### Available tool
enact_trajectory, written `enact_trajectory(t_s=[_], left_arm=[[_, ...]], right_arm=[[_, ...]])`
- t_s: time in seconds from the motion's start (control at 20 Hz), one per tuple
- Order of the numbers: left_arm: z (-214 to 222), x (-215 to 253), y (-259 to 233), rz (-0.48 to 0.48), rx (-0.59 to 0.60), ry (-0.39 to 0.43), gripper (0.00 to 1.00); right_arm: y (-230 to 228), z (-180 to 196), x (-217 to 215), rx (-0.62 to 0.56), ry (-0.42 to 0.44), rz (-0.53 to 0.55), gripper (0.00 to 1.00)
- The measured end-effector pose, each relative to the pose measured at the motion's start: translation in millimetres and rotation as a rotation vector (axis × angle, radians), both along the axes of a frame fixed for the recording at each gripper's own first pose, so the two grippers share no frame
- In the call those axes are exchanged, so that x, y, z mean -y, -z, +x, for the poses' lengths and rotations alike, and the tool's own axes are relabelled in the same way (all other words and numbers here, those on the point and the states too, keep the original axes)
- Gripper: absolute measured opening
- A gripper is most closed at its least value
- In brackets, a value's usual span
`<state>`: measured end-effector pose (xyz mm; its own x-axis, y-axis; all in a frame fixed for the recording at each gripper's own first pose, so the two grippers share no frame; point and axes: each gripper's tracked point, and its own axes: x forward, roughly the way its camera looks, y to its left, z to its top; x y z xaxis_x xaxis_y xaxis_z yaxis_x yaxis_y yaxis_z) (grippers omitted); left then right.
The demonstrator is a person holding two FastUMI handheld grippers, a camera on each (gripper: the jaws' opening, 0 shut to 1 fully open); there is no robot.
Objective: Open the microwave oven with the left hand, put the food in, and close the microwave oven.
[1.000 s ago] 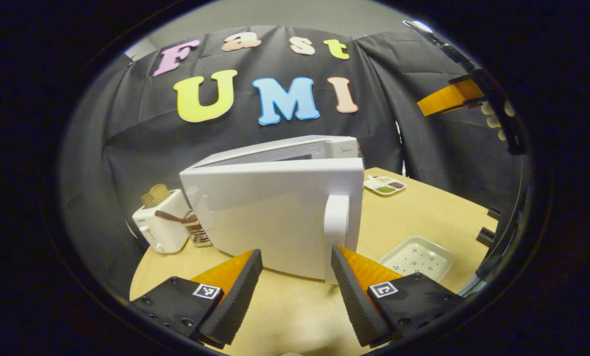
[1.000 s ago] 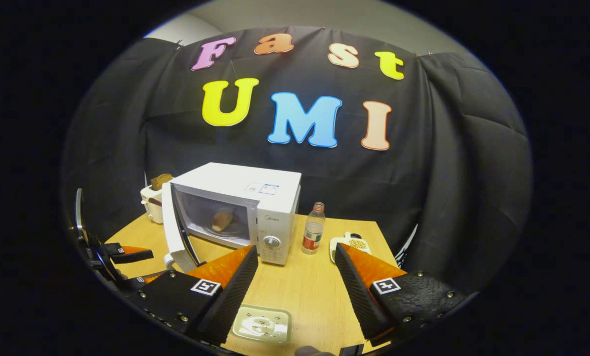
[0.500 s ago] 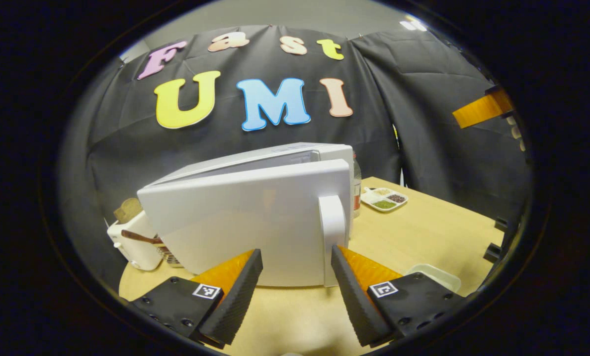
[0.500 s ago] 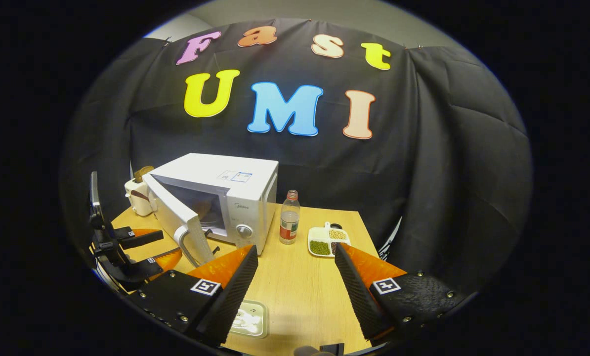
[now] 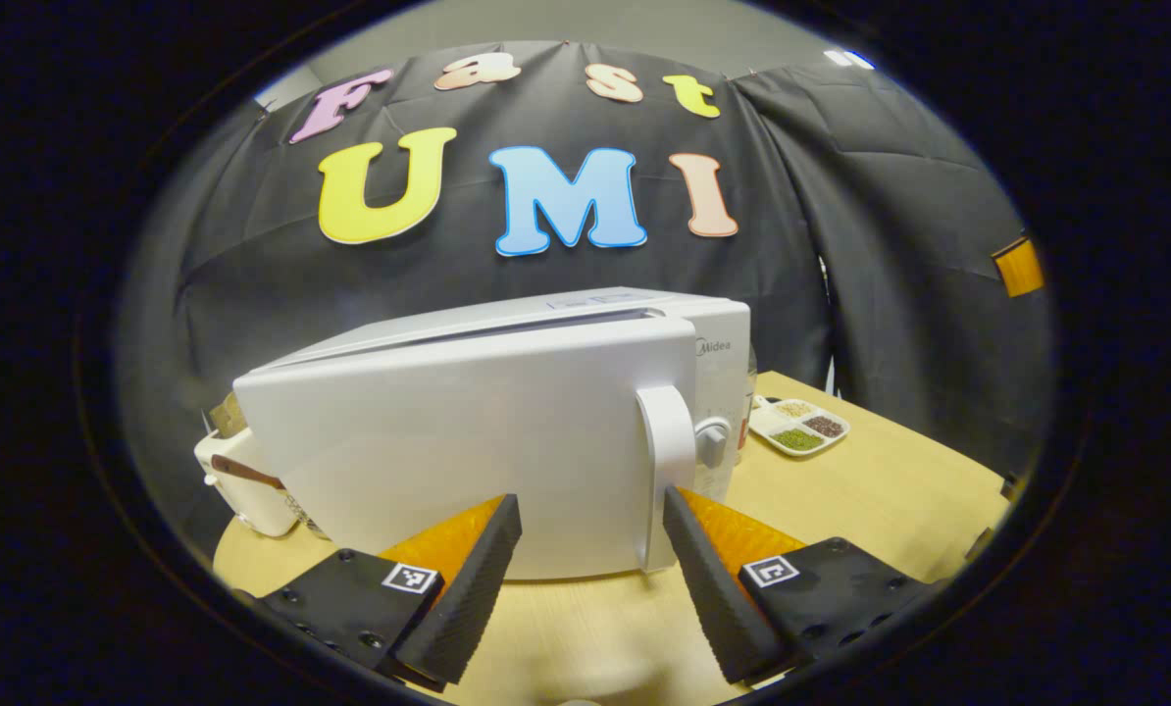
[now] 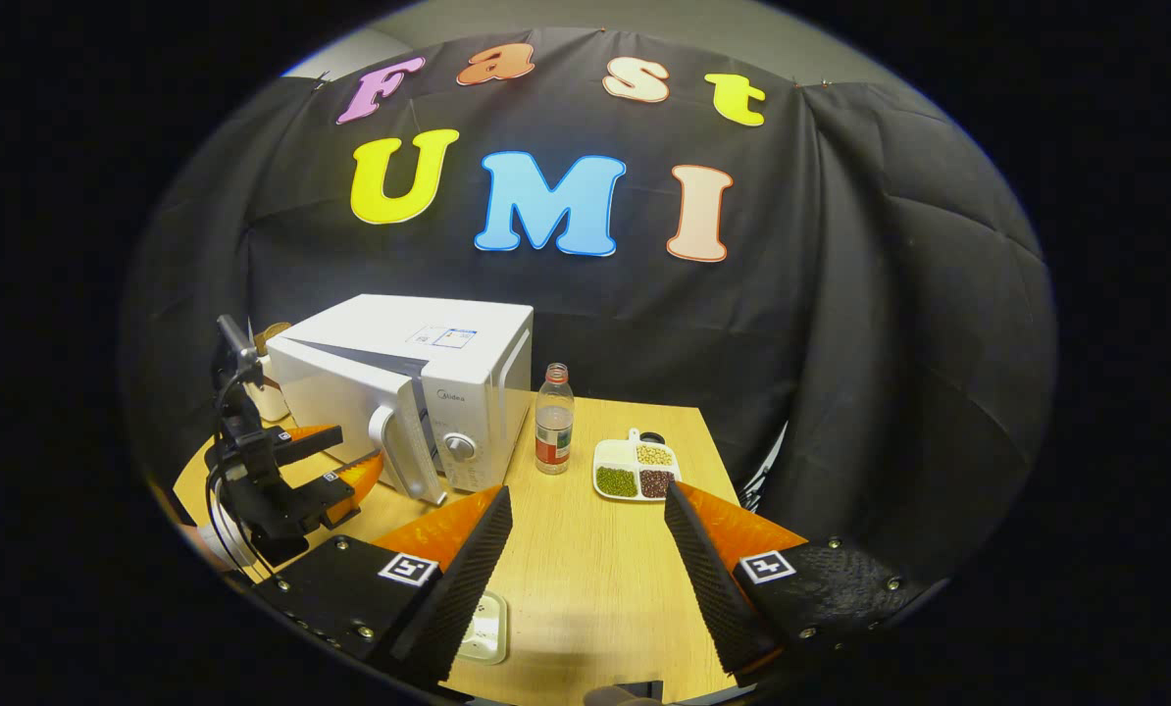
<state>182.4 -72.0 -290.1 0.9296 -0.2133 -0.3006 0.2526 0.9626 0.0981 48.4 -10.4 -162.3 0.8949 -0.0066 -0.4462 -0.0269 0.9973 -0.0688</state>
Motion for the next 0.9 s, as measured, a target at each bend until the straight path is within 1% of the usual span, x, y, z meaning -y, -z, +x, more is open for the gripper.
enact_trajectory(t_s=[0.05,0.1,0.15,0.2,0.25,0.3,0.35,0.4,0.45,0.5,0.6,0.7,0.75,0.8,0.85,0.9], left_arm=[[3.7,2.7,0.4,0.006,0.007,-0.005,0.94],[7.9,4.5,0.1,0.014,0.013,-0.013,1.00],[12.5,2.8,3.3,0.011,0.007,-0.033,0.94],[15.9,4.3,4.7,-0.011,-0.009,-0.036,0.97],[19.4,9.6,7.9,-0.043,-0.029,-0.024,0.97],[20.3,10.4,7.7,-0.049,-0.028,-0.031,1.00],[21.0,8.0,8.1,-0.043,-0.025,-0.040,1.00],[21.5,6.8,9.3,-0.039,-0.028,-0.043,0.95],[20.4,5.8,7.7,-0.045,-0.024,-0.043,0.95],[20.5,6.1,8.0,-0.046,-0.024,-0.043,1.00],[20.3,8.7,9.3,-0.035,-0.024,-0.037,1.00],[22.2,9.5,9.3,-0.029,-0.016,-0.033,0.98],[24.7,9.9,8.9,-0.017,-0.014,-0.036,0.98],[32.0,3.3,4.0,0.010,0.016,-0.083,0.98],[29.5,12.0,9.7,-0.001,-0.019,-0.056,0.98],[27.5,15.9,14.6,0.006,-0.031,-0.064,0.99]], right_arm=[[2.2,0.5,1.7,-0.003,0.001,0.002,0.96],[4.8,0.8,2.8,-0.011,0.002,0.006,0.96],[7.6,0.6,5.0,-0.015,0.005,0.009,0.96],[7.2,1.0,6.3,-0.014,0.010,0.015,0.96],[8.1,1.0,6.0,-0.016,0.010,0.023,0.96],[7.4,0.9,5.5,-0.017,0.009,0.024,0.96],[7.9,1.1,7.2,-0.014,0.009,0.018,0.96],[7.0,1.0,7.7,-0.012,0.008,0.017,0.96],[6.0,2.1,7.7,-0.009,0.007,0.019,0.96],[5.9,2.5,8.4,-0.009,0.010,0.020,0.96],[6.4,1.7,8.0,-0.010,0.010,0.026,0.96],[7.0,1.1,5.9,-0.014,0.003,0.025,0.96],[8.3,1.4,4.6,-0.017,-0.001,0.024,0.96],[8.5,0.7,2.2,-0.021,-0.007,0.026,0.96],[8.4,0.6,-0.4,-0.021,-0.012,0.027,0.96],[7.4,-0.3,-2.9,-0.023,-0.018,0.029,0.96]])
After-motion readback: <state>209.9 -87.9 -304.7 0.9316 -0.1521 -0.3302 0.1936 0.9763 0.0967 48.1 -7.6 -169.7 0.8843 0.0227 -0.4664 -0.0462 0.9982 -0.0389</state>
